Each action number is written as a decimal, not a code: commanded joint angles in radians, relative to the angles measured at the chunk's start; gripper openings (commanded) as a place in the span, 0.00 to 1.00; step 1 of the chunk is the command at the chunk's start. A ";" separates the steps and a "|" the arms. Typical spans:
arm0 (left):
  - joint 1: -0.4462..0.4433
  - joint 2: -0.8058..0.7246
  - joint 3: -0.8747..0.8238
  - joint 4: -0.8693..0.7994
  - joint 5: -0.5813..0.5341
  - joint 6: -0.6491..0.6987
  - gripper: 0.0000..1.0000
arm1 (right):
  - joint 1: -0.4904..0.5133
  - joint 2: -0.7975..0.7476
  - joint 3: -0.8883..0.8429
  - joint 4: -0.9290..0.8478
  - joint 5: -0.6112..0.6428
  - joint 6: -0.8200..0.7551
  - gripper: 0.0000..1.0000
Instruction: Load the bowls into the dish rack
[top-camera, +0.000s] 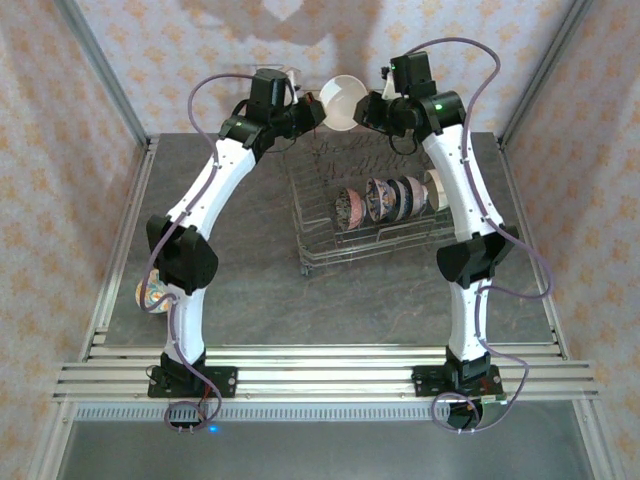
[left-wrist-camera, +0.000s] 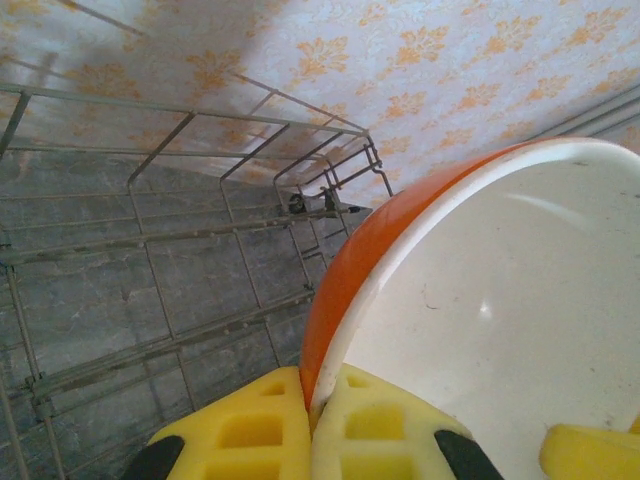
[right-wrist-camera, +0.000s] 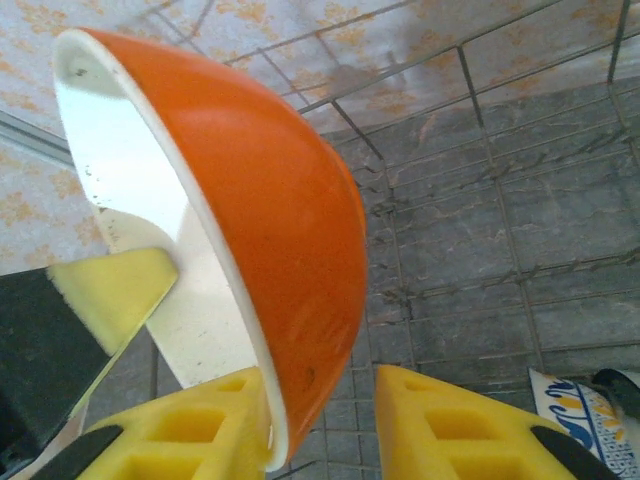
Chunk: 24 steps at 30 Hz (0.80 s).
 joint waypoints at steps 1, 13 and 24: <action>-0.013 0.018 0.069 -0.009 0.014 0.034 0.00 | -0.004 0.021 0.029 0.028 0.044 0.020 0.29; -0.019 0.021 0.059 -0.010 0.024 0.054 0.00 | -0.003 0.024 0.030 0.035 0.089 0.042 0.04; -0.018 0.001 0.034 -0.023 0.034 0.085 0.48 | -0.004 0.023 0.025 -0.015 0.265 0.075 0.00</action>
